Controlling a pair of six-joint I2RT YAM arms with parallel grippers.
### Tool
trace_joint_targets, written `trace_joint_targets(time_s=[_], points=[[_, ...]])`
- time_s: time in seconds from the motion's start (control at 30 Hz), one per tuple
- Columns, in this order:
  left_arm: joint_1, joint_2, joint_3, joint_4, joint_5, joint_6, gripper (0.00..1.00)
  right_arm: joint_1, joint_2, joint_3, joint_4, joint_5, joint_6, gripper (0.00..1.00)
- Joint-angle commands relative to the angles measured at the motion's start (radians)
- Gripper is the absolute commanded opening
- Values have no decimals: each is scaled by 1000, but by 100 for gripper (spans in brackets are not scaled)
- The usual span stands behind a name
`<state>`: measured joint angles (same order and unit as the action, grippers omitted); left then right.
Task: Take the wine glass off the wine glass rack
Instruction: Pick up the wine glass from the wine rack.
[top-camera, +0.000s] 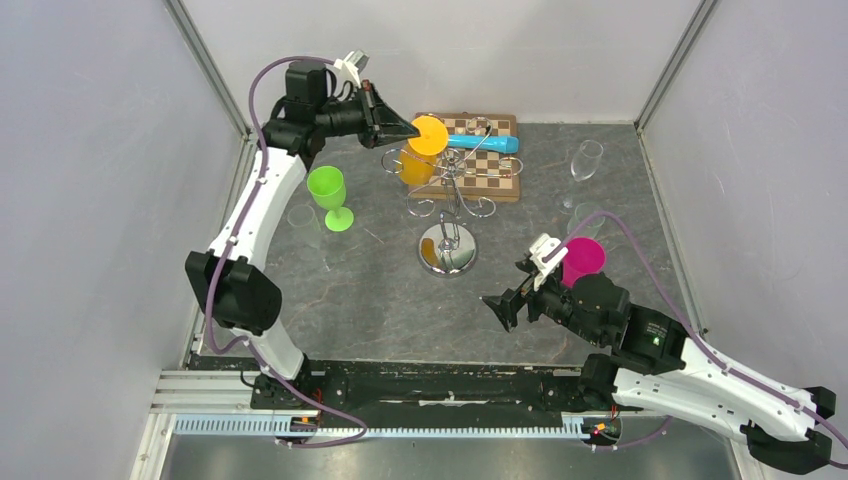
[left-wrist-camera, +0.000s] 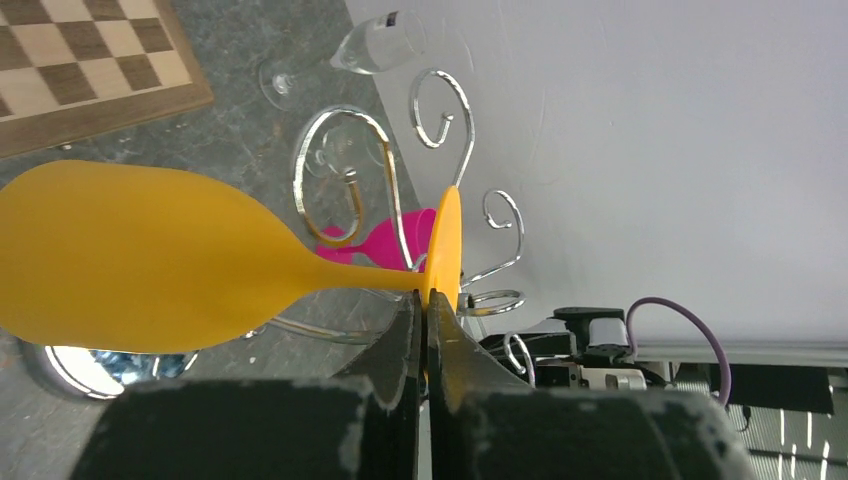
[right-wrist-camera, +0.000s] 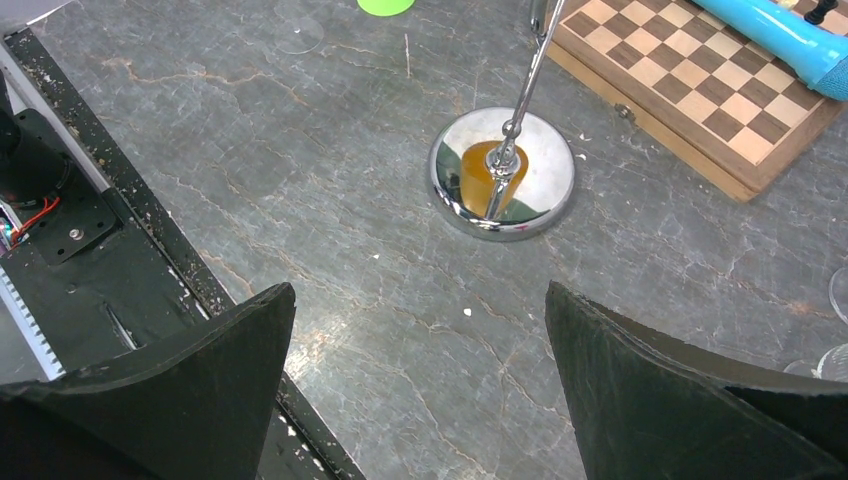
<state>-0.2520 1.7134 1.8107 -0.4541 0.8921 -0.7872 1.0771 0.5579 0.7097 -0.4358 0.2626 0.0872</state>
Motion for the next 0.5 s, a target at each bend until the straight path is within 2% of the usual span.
trace_joint_targets(time_s=[0.0, 0.47], points=[[51, -60, -12, -31, -6, 76, 2, 2, 7, 12, 20, -7, 17, 98], [175, -95, -13, -5, 30, 66, 2, 1, -3, 16, 58, 1, 45, 98]])
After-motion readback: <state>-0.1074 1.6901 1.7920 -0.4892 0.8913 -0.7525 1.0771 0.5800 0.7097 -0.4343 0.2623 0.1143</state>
